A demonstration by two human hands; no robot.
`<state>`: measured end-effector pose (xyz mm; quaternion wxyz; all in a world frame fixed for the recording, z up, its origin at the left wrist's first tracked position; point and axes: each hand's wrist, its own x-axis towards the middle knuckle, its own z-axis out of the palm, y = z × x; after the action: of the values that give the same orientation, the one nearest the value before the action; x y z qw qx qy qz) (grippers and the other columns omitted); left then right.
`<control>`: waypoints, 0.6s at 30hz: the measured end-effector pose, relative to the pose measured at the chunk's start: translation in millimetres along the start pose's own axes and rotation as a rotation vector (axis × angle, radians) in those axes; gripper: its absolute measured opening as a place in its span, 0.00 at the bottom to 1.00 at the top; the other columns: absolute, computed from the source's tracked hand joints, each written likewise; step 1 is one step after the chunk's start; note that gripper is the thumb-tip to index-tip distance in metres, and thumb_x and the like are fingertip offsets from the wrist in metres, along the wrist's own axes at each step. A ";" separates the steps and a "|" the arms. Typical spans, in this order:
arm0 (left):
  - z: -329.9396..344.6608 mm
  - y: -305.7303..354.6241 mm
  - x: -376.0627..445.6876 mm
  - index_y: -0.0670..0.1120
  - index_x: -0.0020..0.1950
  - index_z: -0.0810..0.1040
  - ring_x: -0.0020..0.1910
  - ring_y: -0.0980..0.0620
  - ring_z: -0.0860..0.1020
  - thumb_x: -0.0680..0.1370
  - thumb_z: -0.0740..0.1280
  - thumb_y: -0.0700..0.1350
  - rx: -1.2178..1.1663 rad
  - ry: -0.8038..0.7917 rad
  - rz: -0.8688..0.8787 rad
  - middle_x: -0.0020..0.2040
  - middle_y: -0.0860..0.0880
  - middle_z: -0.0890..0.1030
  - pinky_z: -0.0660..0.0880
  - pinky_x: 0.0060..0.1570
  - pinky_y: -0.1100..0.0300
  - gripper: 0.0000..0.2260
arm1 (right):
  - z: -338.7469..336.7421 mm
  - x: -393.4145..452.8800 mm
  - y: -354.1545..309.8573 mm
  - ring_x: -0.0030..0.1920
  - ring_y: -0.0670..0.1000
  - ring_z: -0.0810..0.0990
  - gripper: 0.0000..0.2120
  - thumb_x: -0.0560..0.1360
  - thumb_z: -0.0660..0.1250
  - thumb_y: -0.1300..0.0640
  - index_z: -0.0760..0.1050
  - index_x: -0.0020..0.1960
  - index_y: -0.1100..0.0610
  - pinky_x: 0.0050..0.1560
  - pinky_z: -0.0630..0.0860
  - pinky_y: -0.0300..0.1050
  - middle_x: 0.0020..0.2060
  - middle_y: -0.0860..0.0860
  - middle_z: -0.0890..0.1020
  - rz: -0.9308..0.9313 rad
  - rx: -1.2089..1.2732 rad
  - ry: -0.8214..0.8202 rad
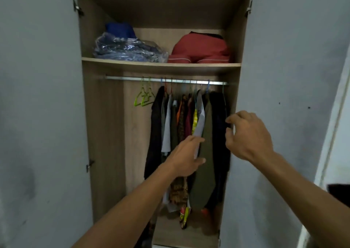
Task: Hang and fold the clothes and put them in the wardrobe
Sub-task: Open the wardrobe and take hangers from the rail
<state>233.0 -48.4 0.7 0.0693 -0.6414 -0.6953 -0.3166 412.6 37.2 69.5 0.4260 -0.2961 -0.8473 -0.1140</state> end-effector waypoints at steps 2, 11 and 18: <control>-10.7 -25.5 -9.2 0.48 0.77 0.64 0.72 0.51 0.66 0.79 0.69 0.50 0.024 0.026 -0.054 0.74 0.52 0.66 0.66 0.67 0.62 0.28 | 19.7 2.7 -12.5 0.55 0.60 0.76 0.14 0.76 0.67 0.57 0.80 0.60 0.59 0.54 0.75 0.53 0.55 0.57 0.81 0.005 0.042 -0.071; -39.3 -165.0 -22.5 0.48 0.72 0.70 0.67 0.55 0.71 0.79 0.70 0.49 0.060 0.084 -0.223 0.69 0.52 0.71 0.67 0.61 0.67 0.23 | 138.5 41.1 -74.1 0.52 0.55 0.80 0.11 0.79 0.62 0.53 0.79 0.57 0.54 0.48 0.80 0.53 0.53 0.52 0.81 -0.044 0.208 -0.313; -97.0 -297.2 23.6 0.45 0.67 0.76 0.62 0.50 0.76 0.76 0.72 0.49 0.178 0.044 -0.281 0.63 0.49 0.77 0.69 0.56 0.65 0.20 | 228.3 122.4 -134.1 0.51 0.56 0.80 0.15 0.77 0.62 0.50 0.77 0.62 0.52 0.47 0.80 0.51 0.55 0.53 0.81 -0.004 0.186 -0.555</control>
<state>-79.1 -72.8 -15.2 0.0961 -0.5223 -0.8017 -0.2743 126.4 81.2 34.5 0.2030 -0.2740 -0.9388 0.0489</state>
